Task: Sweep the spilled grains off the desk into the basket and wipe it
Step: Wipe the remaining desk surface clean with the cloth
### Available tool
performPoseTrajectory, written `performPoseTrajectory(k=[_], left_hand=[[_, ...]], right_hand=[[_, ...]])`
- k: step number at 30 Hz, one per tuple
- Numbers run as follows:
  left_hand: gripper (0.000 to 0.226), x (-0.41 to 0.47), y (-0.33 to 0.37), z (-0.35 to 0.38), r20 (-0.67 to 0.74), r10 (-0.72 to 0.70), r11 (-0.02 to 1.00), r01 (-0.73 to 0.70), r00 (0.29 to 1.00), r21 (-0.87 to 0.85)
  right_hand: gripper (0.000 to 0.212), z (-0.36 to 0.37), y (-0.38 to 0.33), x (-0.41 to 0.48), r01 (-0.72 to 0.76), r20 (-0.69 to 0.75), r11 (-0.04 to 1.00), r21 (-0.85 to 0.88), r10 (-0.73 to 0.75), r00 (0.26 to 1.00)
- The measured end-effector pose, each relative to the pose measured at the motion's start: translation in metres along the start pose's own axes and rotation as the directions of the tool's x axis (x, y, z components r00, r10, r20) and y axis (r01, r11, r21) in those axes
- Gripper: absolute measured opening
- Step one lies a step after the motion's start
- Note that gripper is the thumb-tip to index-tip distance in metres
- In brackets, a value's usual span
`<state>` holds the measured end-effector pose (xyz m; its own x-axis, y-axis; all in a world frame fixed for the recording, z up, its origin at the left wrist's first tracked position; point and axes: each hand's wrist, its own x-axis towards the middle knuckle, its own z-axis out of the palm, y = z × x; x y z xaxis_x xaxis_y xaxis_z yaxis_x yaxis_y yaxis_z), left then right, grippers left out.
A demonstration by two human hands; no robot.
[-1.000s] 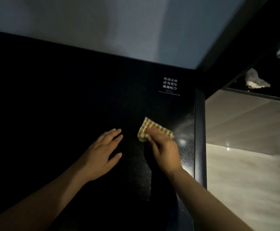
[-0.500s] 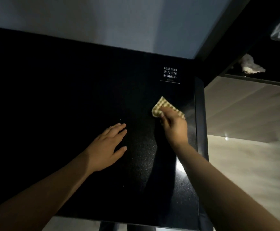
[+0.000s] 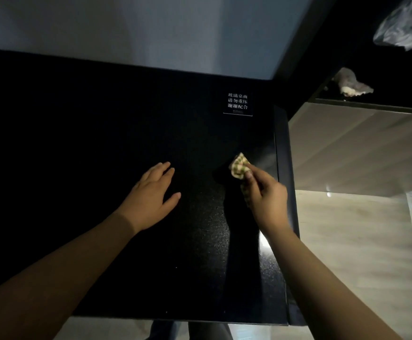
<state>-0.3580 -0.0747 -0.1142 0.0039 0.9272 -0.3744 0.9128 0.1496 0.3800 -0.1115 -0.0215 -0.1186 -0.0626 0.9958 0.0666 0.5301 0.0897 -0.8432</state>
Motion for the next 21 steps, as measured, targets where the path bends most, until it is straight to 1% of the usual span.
performPoseTrajectory(k=[3,7,10,14,18,21], left_hand=[[0.068,0.000,0.002,0.002,0.010,-0.012,1.000,0.012,1.000,0.015],[0.068,-0.008,-0.003,0.007,0.058,0.006,1.000,-0.006,0.998,0.002],[0.069,-0.013,-0.012,0.012,0.059,0.038,0.999,-0.038,0.998,0.004],[0.069,-0.020,-0.017,0.016,0.035,0.074,0.997,-0.075,0.997,0.005],[0.069,-0.030,-0.022,0.018,0.028,0.093,0.996,-0.093,0.995,-0.004],[0.068,-0.042,-0.026,0.017,0.048,0.095,0.995,-0.095,0.994,-0.016]], right_hand=[[0.026,0.006,0.000,0.005,0.008,0.016,1.000,-0.005,-0.008,1.000],[0.027,0.017,0.006,-0.004,0.011,0.069,1.000,-0.029,-0.009,0.998],[0.027,0.024,0.008,-0.013,0.018,0.055,0.996,-0.083,-0.014,0.998],[0.027,0.030,0.007,-0.020,0.017,0.039,0.995,-0.094,-0.013,0.999],[0.028,0.043,0.007,-0.038,0.096,0.105,0.984,-0.149,-0.081,0.991],[0.028,0.051,0.006,-0.074,0.145,0.170,0.975,-0.169,-0.116,0.979]])
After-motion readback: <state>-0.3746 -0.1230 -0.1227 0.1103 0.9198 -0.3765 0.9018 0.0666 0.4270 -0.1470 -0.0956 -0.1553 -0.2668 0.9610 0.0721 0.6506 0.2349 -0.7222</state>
